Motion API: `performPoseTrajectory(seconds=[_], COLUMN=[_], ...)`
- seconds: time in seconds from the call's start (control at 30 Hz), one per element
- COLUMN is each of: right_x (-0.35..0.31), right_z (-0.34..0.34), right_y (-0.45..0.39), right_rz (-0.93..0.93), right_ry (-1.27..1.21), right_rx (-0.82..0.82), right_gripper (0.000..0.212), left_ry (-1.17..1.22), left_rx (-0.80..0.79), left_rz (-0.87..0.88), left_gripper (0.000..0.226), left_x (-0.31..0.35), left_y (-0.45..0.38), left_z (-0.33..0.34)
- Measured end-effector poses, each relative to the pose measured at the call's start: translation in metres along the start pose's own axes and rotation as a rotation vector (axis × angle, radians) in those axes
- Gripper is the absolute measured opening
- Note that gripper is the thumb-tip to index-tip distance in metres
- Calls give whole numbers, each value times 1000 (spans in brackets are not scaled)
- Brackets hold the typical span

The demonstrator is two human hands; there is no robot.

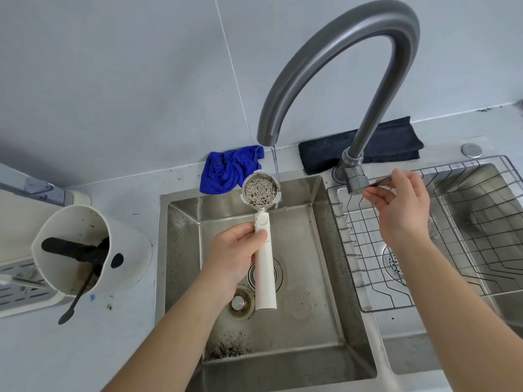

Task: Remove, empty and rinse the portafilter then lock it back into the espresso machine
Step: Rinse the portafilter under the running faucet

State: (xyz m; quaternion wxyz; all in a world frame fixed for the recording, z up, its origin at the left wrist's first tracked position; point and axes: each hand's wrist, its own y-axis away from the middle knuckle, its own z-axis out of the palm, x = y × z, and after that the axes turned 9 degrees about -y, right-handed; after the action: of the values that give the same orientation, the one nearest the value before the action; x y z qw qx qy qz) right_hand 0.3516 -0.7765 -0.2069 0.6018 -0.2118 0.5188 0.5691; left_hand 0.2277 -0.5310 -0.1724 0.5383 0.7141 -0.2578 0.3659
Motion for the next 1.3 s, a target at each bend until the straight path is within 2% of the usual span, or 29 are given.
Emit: performPoseTrajectory(seconds=[0.7,1.17,1.3], right_x=[4,6,7], right_z=[-2,-3,-2], right_y=[-1,-4,-4], right_rz=[4,1,-1], right_ry=[-36,-56,-60], right_rx=[-15,-11,-9], right_gripper=[16,15,14], left_ry=[47,121,44], left_rx=[-62,-65,-31], left_rz=[17,-129,-133], left_gripper=[16,13,11], left_x=[5,22,25], left_y=[-13,-13,-12], left_z=[11,10,10])
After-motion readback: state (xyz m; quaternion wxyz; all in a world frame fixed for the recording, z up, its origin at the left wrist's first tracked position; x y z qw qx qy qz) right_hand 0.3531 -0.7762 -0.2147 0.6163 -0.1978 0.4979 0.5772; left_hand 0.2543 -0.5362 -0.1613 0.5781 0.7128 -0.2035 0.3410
